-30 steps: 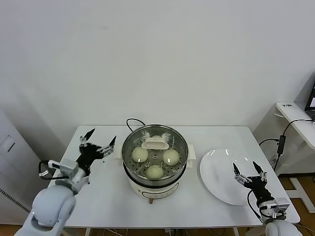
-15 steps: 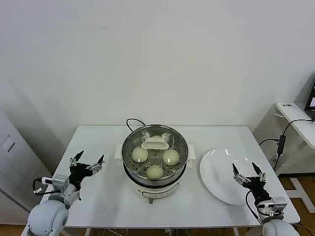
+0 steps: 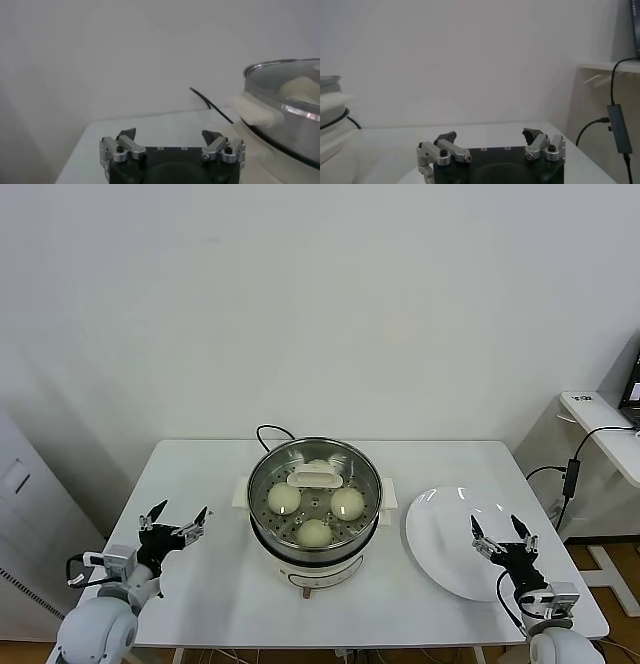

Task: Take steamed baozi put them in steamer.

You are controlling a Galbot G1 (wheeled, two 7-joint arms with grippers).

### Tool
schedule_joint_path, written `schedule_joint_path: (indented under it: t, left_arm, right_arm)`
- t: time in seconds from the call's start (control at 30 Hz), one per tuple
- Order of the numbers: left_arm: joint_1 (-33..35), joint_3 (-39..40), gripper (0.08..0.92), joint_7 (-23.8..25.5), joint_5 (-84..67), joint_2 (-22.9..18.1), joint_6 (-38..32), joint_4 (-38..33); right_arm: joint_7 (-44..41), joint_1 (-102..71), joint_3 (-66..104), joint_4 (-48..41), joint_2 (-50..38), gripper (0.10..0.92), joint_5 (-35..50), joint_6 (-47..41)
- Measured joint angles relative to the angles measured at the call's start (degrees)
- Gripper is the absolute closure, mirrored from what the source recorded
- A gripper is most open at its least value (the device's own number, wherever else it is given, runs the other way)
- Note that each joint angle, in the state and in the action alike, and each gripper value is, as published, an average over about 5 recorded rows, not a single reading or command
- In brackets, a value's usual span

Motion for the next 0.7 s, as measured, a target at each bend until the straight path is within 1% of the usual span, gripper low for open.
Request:
schedule_joint_path:
  t: [0.7]
  left_arm:
    - [2.0,-1.7,0.177,-0.3,0.1,-0.4,0.0,0.8]
  right_arm:
    - [-0.4,-1.0,0.9,0.5,0.0,0.203,-0.6,-0.8]
